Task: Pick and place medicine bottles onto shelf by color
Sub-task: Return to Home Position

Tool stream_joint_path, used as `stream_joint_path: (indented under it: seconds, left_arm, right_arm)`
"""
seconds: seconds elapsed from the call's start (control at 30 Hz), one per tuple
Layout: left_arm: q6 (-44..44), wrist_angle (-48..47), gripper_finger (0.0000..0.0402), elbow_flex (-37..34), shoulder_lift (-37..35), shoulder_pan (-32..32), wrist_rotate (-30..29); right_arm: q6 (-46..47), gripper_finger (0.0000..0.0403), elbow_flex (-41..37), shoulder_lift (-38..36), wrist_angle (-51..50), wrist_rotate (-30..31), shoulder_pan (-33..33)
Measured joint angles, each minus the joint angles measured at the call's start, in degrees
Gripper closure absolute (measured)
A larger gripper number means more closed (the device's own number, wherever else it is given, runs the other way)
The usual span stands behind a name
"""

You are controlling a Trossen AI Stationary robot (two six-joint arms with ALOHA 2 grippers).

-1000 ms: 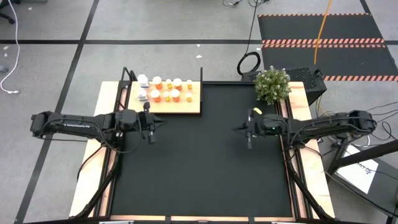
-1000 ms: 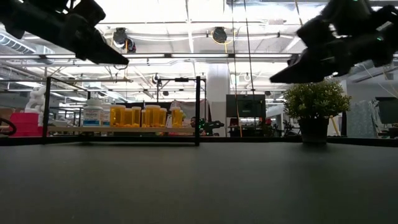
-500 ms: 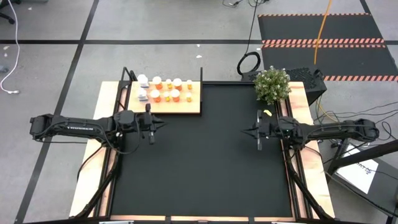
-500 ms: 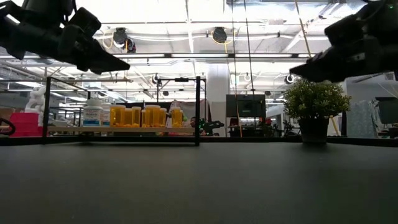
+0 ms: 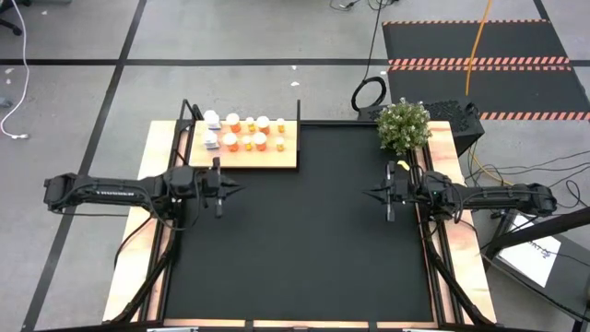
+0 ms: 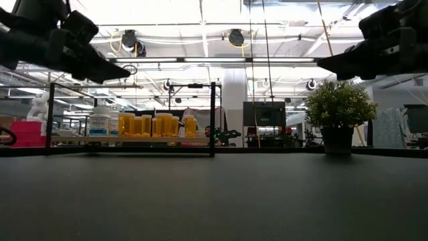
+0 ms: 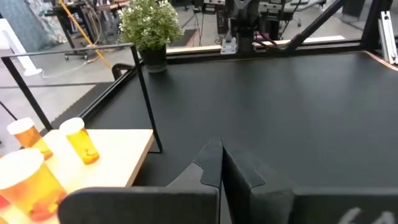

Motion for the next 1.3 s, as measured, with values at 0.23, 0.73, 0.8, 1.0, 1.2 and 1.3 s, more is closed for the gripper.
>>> stream_joint_path:
  seconds: [0.23,0.73,0.8,1.0,1.2,1.3]
  left_arm:
    - [-2.94,5.49,0.0399,-4.07,-1.56,-0.37,-1.05]
    - [-4.28,5.63,0.0400,-8.46,-8.93,-1.90,-4.22]
    - [-4.41,4.05,0.0400,-8.46,-10.45,-1.90,-4.28]
    - [-4.03,1.99,0.0400,-8.46,-12.94,-1.90,-4.31]
    - [-3.00,1.99,0.0400,-8.46,-15.27,-1.90,-5.27]
    - [-2.75,1.90,0.0398,-8.46,-16.02,-1.90,-5.27]
  right_arm:
    - [-0.28,0.0403,-0.06,-0.25,-0.33,0.00,0.00]
    - [-0.41,0.0403,-0.13,-4.51,-5.45,-0.04,0.00]
    - [-0.66,0.0403,-0.15,-5.79,-6.14,-0.04,0.00]
    - [-2.25,0.0403,-0.15,-9.78,-7.79,-0.02,0.00]
    - [-3.30,0.0403,-0.15,-14.79,-10.57,-0.02,0.00]
    - [-3.77,0.0403,-0.15,-18.17,-13.46,0.27,-0.03]
